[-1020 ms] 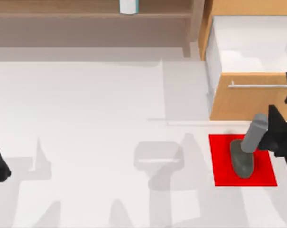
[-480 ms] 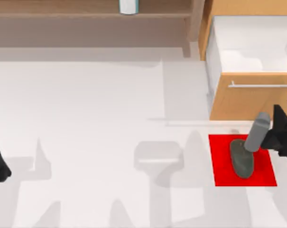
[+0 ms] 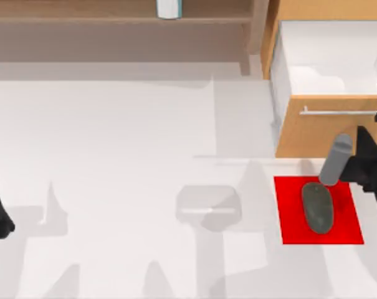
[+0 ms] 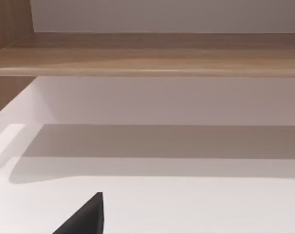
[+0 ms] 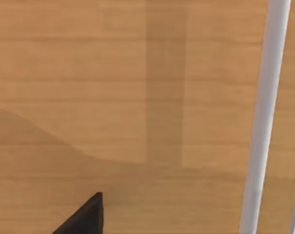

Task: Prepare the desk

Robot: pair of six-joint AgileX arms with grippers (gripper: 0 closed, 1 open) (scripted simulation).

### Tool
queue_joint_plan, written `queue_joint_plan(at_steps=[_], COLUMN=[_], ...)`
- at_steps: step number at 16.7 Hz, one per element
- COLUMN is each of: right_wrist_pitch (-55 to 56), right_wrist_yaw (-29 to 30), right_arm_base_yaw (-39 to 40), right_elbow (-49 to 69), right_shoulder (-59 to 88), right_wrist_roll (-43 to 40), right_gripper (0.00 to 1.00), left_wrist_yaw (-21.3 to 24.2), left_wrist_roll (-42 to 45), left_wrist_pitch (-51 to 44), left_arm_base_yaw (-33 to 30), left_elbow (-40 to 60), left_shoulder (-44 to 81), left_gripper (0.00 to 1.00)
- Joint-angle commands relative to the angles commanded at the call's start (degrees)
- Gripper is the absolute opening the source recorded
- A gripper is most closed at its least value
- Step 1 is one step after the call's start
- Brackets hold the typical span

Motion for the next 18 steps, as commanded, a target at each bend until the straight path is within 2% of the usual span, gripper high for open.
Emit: queue_joint_plan(at_steps=[13,18], right_wrist_pitch=[0.00,0.00], right_wrist_yaw=[0.00,0.00], right_arm_base_yaw=[0.00,0.00], right_elbow=[0.00,0.00], right_shoulder=[0.00,0.00], right_wrist_roll=[0.00,0.00], right_gripper=[0.02,0.00], left_wrist_yaw=[0.00,0.00], left_wrist_roll=[0.00,0.00], left_wrist_pitch=[0.00,0.00], left_arm_base_yaw=[0.00,0.00], left_elbow=[0.00,0.00], left_shoulder=[0.00,0.00], left_gripper=[1.00,1.00])
